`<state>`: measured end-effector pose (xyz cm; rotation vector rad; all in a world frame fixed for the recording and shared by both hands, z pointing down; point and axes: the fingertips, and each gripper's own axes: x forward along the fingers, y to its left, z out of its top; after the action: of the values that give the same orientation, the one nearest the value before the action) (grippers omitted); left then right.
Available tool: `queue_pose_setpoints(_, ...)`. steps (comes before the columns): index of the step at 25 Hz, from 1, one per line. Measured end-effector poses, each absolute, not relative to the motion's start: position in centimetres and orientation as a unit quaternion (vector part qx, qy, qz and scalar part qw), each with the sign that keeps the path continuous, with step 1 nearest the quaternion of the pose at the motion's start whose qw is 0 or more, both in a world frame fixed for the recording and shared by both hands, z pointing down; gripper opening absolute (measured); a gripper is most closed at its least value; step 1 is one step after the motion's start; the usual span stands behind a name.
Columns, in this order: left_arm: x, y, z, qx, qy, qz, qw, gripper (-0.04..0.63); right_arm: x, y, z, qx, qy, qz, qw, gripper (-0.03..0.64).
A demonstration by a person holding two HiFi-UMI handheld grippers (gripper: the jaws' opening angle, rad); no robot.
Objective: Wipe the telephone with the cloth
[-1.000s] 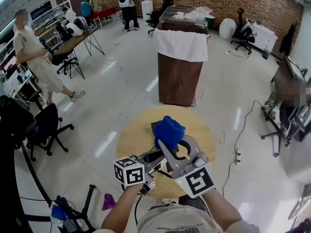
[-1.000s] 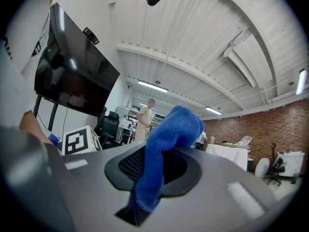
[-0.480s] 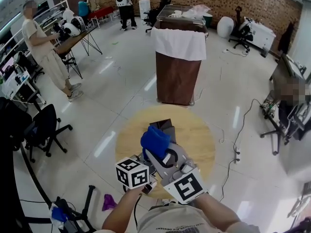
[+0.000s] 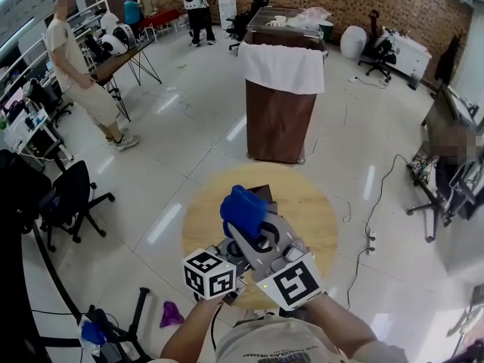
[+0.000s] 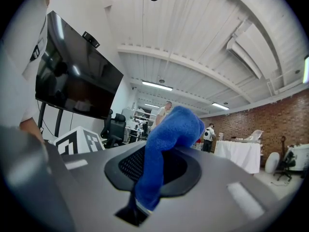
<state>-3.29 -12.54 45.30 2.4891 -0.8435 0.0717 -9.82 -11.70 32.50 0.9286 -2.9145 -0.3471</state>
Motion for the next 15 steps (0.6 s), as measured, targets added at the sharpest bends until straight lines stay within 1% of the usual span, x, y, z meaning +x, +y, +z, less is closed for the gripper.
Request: queue_pose_setpoints(15, -2.0, -11.7, 46.0, 0.922, -0.294, 0.036, 0.251, 0.063, -8.9, -13.0, 30.2, 0.312, -0.94, -0.137, 0.015, 0.064)
